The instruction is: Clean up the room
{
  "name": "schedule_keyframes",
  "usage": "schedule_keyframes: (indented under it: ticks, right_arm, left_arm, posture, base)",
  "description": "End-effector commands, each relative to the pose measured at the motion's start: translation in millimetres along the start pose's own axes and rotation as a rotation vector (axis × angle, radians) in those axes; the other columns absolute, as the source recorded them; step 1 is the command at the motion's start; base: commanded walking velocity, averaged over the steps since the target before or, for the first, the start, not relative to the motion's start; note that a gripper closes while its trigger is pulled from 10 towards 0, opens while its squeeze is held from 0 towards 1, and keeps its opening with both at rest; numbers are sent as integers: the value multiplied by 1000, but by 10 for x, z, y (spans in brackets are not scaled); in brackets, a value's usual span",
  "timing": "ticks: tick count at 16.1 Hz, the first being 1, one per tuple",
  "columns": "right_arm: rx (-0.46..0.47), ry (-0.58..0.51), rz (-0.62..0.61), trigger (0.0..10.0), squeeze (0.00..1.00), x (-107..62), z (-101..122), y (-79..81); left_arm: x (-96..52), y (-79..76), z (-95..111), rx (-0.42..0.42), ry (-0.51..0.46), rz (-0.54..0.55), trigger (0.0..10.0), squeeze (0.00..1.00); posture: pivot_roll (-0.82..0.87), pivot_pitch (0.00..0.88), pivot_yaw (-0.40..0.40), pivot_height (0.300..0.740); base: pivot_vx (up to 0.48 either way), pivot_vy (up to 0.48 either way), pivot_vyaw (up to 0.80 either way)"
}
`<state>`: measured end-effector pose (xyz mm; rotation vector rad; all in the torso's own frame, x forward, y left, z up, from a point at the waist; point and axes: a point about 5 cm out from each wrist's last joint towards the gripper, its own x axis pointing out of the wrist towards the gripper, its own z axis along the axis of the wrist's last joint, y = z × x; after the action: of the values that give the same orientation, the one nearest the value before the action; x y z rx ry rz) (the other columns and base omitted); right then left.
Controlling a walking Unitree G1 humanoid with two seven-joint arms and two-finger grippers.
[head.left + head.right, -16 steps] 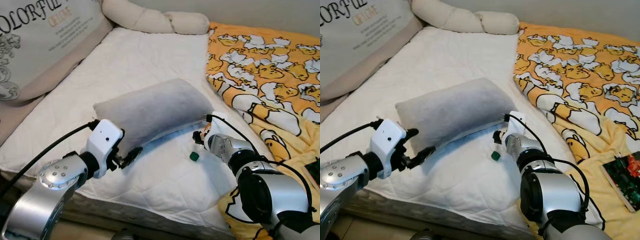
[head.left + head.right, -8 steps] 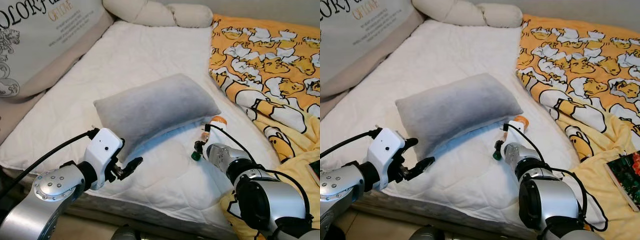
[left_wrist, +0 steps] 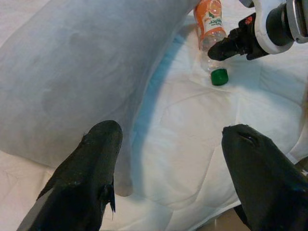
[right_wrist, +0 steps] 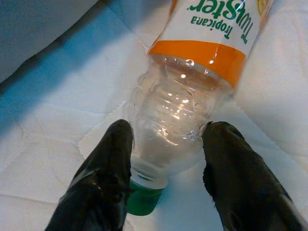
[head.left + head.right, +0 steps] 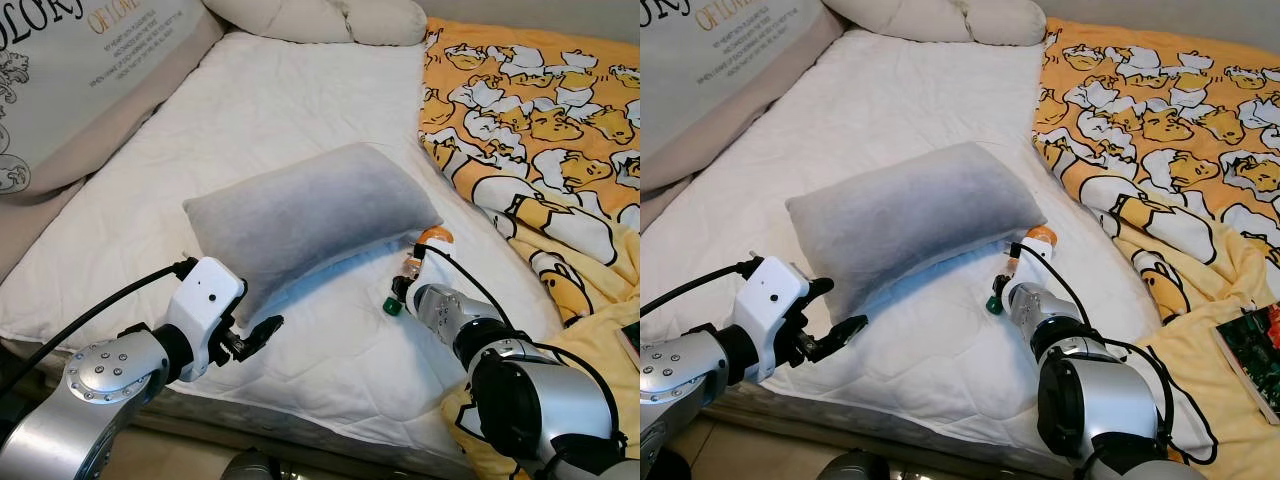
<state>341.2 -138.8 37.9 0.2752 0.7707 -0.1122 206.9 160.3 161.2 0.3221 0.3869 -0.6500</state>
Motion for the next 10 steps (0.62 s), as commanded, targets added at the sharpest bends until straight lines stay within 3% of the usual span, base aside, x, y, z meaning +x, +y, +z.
schedule_keyframes:
  ticks: [1, 6, 10]
  right_arm:
    - [31, 30, -12, 0, 0, 13, -118, -69]
    - [123, 13, 7, 0, 0, 14, -104, -124]
    - [169, -20, 41, 0, 0, 9, -56, -192]
  left_arm:
    - [-12, -9, 26, 1, -12, 5, 10000, 0]
    - [104, 24, 39, -19, -44, 18, 10000, 0]
    - [231, 47, 52, -45, -79, 31, 10000, 0]
  posture:
    - [245, 94, -2, 740]
    - [190, 9, -2, 740]
    - [132, 0, 17, 740]
  base:
    - [0, 0, 0]
    - [0, 0, 0]
    - [0, 0, 0]
